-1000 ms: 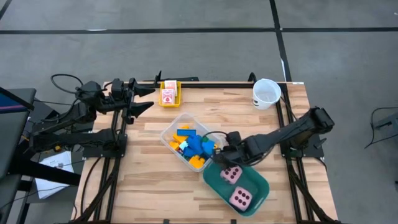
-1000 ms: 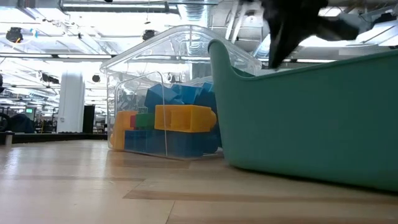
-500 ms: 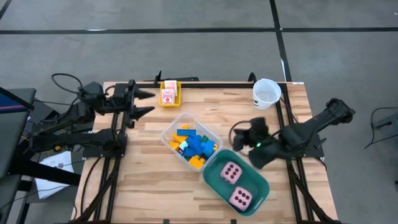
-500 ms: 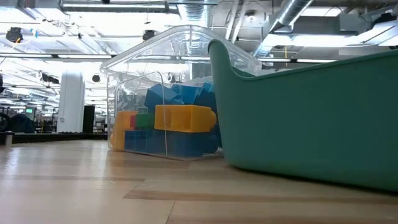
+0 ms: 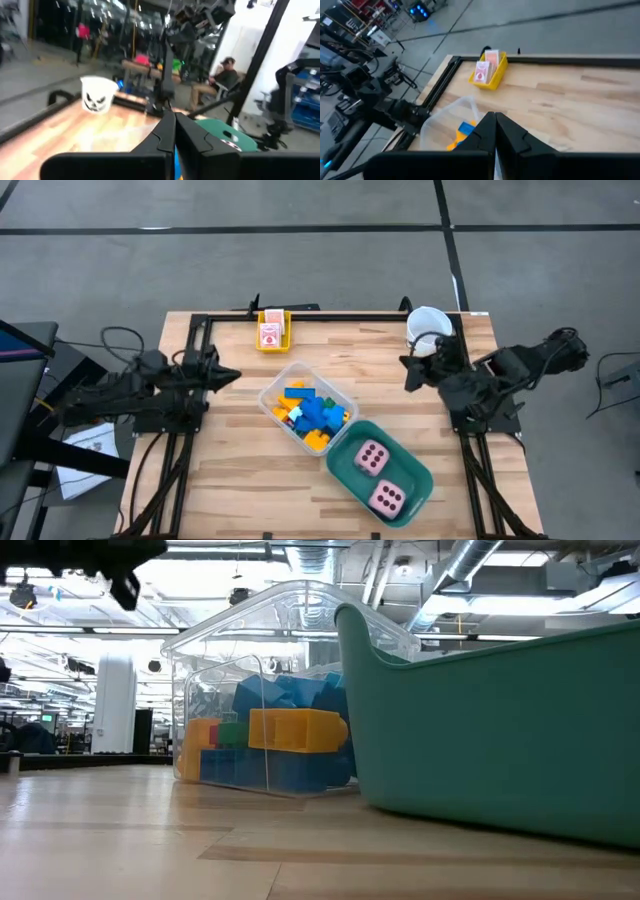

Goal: Pick & Place Toys
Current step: Return to Home Position

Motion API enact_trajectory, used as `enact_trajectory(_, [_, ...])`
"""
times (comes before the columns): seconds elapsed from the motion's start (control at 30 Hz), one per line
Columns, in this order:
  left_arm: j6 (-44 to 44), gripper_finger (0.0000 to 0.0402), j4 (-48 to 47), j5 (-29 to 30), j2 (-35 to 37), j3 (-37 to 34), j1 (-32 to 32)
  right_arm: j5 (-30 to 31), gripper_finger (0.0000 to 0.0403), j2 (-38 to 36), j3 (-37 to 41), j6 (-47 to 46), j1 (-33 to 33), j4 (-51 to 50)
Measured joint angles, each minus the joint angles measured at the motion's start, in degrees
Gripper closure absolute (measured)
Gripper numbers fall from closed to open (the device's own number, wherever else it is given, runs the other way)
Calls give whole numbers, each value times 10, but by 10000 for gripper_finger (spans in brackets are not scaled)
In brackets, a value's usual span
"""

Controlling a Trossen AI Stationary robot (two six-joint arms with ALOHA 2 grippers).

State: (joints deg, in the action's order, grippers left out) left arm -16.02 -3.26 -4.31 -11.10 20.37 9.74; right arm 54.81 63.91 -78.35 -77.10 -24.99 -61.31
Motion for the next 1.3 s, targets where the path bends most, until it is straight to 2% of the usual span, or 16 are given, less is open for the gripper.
enact_trajectory(0.13, [47, 401, -2, 61, 67, -36, -46, -52, 403, -17, 0, 1, 20, 5])
enact_trajectory(0.23, [97, 401, -41, 83, 108, -37, -74, -95, 403, -21, 0, -1, 29, -3])
enact_trajectory(0.4, [169, 401, -115, 111, 110, -33, -90, -129, 403, -16, 0, -38, 39, -30])
enact_trajectory(0.53, [174, 401, -132, 116, 110, -38, -90, -176, 403, -9, 0, -41, 53, -42])
enact_trajectory(0.67, [167, 401, -113, 123, 110, -58, -90, -187, 403, -8, 0, -39, 61, -43])
enact_trajectory(1.07, [156, 401, 104, 123, 111, -189, -89, -194, 403, -29, 0, -8, 71, -52])
enact_trajectory(1.3, [158, 401, 116, 156, 107, -200, -89, -193, 403, -33, 0, 48, 72, -38])
